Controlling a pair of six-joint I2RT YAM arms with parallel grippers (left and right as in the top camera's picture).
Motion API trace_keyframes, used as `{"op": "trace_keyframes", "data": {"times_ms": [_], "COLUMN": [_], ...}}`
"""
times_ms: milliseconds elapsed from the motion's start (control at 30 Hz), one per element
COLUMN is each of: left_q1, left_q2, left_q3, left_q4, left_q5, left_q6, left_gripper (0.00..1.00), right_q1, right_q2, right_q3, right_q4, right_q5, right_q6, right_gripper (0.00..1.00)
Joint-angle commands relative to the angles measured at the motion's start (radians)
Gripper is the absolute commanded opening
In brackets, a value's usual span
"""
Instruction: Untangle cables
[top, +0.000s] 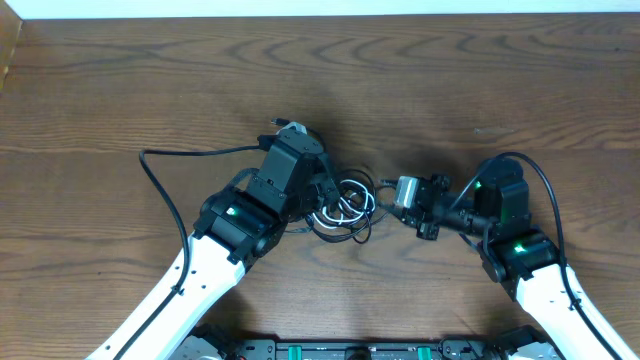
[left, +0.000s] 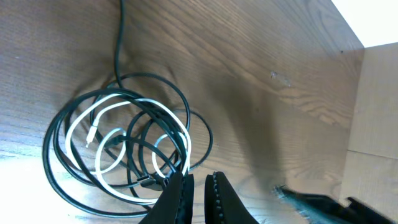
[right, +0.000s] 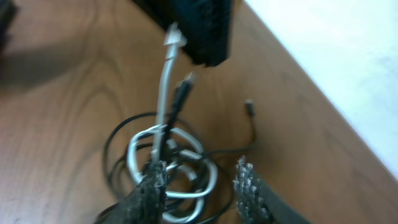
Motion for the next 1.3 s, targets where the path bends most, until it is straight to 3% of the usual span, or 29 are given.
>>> {"op": "trace_keyframes", "data": {"times_ms": [0,67,233,500,800,1000,1267], "left_q1": [0.002,0.002,0.002,0.002,0.002,0.002,0.002], "left_q2": [-0.003,-0.003,-0.003,-0.002,-0.002,0.002,0.011], "left_q3": [0.029,0.029,0.029,0.029,0.029,0.029,0.029], "left_q4": [0.009,0.009,0.009,0.039,0.031,0.031,0.031], "left_q5": [-0.010,-0.010,-0.038,-0.044,-0.096,-0.095,-0.094], "left_q6": [0.013,0.013,0.013,0.013,0.013,0.013,0.011], "left_gripper": [0.07,0.07,0.08,0.07,0.08,0.07,0.08], "right_q1": [-0.001,-0.001,-0.001,0.092,0.163,0.193,0.248], "right_q2": [0.006,0.007,0.019,0.126,0.211,0.267,0.347], "right_q3": [0.016,0.016,0.016,0.016,0.016,0.016,0.016], "right_q4": [-0.061,-0.083,-0.109,-0.099,-0.074,-0.060,0.076], "right_q5": [-0.058,-0.056,-0.054,-0.054,-0.024,-0.016,0.047], "right_q6": [0.008,0.072,0.278,0.453,0.715,0.774,0.847], "right_gripper": [0.38,0.37,0.46,0.38,0.38,0.26,0.24]}}
